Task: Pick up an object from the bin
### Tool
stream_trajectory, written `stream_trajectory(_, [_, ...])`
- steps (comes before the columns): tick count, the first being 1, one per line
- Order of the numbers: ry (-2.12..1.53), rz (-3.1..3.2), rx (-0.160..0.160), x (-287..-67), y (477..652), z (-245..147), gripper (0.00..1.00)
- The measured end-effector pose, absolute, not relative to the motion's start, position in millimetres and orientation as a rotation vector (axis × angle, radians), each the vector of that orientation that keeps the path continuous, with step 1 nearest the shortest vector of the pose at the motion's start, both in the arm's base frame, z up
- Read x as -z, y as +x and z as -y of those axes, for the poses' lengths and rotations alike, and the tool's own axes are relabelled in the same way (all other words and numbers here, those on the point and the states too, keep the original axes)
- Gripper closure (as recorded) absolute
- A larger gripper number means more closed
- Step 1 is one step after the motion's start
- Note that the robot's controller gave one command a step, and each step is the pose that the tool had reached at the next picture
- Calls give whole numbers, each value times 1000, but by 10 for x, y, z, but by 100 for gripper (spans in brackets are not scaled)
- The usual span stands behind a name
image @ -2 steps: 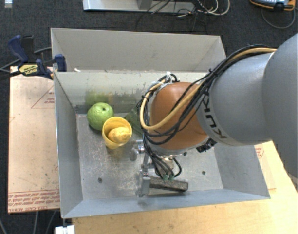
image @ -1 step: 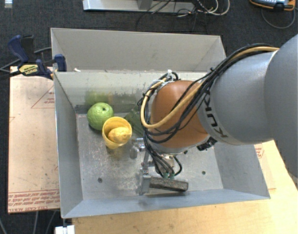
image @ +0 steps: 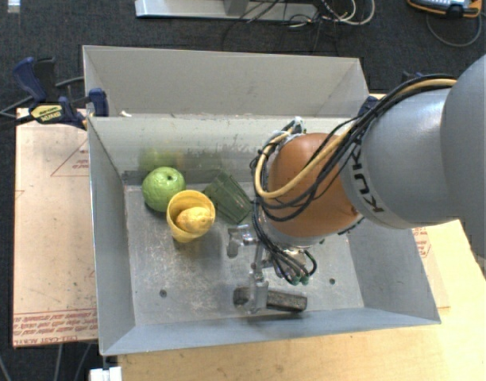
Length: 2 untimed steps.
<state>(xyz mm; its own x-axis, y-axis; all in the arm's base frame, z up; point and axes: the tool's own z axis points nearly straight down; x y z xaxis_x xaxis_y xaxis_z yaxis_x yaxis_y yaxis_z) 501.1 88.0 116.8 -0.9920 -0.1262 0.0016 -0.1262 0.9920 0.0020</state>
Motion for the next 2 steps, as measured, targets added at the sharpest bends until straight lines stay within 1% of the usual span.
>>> stream_trajectory(1, [122, 3136, 2, -1136, 4953, -590, 0])
stream_trajectory(2, [240, 3130, 2, -1244, 4882, -300, 0])
